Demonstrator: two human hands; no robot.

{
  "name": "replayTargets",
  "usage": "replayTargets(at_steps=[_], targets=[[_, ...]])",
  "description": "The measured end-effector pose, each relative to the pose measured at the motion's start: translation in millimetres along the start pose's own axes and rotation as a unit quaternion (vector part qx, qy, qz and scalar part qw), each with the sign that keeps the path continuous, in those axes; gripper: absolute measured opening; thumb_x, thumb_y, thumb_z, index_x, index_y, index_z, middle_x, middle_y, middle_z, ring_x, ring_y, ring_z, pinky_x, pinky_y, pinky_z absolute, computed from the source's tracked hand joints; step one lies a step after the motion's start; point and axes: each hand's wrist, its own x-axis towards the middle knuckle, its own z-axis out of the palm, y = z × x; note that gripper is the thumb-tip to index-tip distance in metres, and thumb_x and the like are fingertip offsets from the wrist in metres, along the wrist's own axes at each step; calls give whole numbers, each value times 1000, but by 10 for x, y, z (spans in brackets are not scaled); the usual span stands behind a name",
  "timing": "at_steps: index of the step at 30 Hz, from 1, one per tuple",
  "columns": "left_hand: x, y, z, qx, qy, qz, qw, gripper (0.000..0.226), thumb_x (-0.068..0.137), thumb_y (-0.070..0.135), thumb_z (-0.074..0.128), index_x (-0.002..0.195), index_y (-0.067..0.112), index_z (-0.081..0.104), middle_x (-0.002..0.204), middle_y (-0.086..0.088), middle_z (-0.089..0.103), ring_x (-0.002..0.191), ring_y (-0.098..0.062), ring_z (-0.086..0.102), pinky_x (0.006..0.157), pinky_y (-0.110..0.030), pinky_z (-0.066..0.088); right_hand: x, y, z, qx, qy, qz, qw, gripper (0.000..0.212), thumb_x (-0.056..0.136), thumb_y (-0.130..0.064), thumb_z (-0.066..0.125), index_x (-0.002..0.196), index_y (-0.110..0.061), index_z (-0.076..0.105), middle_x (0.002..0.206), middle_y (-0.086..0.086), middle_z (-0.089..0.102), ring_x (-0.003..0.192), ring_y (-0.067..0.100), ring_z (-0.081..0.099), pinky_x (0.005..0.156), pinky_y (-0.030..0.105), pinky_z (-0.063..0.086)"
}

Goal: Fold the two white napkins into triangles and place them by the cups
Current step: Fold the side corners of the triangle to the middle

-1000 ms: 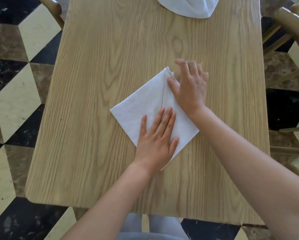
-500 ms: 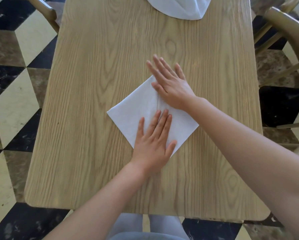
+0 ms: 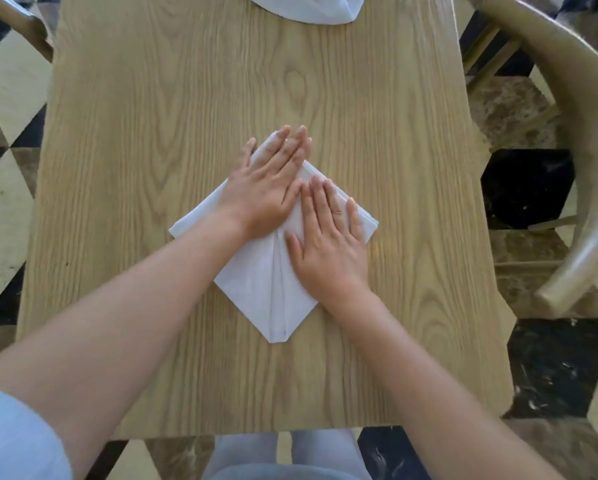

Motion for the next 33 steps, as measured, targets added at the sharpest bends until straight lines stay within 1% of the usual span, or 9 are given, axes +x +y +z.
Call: replayTargets(at_steps=[6,9,11,14,17,21,26,30,33], targets=[[-16,10,12,-2,7,5,1000,59,93,38,11,150,22,12,158,8,7,145,-10,5,116,-45,7,-456,184,-67,1,7,107,994,64,93,-45,10,146,-10,1,154,1,-5,143,13,-5,116,40,-6],[4,13,13,-7,8,2,1000,58,93,37,12,150,23,11,158,9,7,145,-10,5,116,-45,6,-327,-84,-104,33,54,141,988,61,94,-37,18,146,-7,9,154,5,3,143,15,6,115,44,-2],[6,5,16,-9,8,-1,1000,59,93,37,12,150,23,11,158,9,8,145,-10,6,116,-44,6,-233,-333,-81,48,59,122,990,58,95,-32,22,146,-6,16,154,7,11,143,18,14,116,46,4],[4,8,31,-2,11,2,1000,59,92,35,12,150,23,12,158,8,9,145,-10,7,116,-44,7,-268,-494,43,22,24,86,996,58,94,-32,23,145,-5,16,154,7,20,142,18,19,117,48,9],[20,0,28,-8,11,9,1000,55,96,32,20,150,23,12,158,8,9,145,-11,6,115,-45,7,-387,-426,67,-6,-4,58,998,59,95,-36,21,147,-9,17,155,3,19,143,18,17,113,52,10],[21,-17,38,-2,12,9,1000,54,98,31,23,150,22,10,158,8,6,145,-11,4,116,-45,5,-728,-324,61,-17,-48,-35,998,64,92,-54,21,149,-23,18,157,-4,14,144,20,12,111,57,10],[5,-24,68,-6,8,9,1000,57,95,36,11,150,24,5,158,10,2,145,-9,0,116,-44,2,-1234,-184,-24,-36,-84,-93,991,65,93,-54,23,145,-16,30,154,-5,23,142,21,22,107,60,12],[-7,-35,15,-33,-2,24,999,59,95,40,14,150,22,1,159,5,-1,145,-10,-4,116,-45,-3,-1302,-92,-260,84,-81,-123,986,54,98,-45,21,133,-17,52,146,-3,42,139,22,31,106,64,14],[-138,-60,-138,-111,62,-24,992,66,93,37,31,150,15,6,159,-3,4,145,-15,5,114,-47,2,-956,54,-482,210,21,-62,976,39,95,-33,38,115,-13,64,122,2,63,118,20,56,110,54,21]])
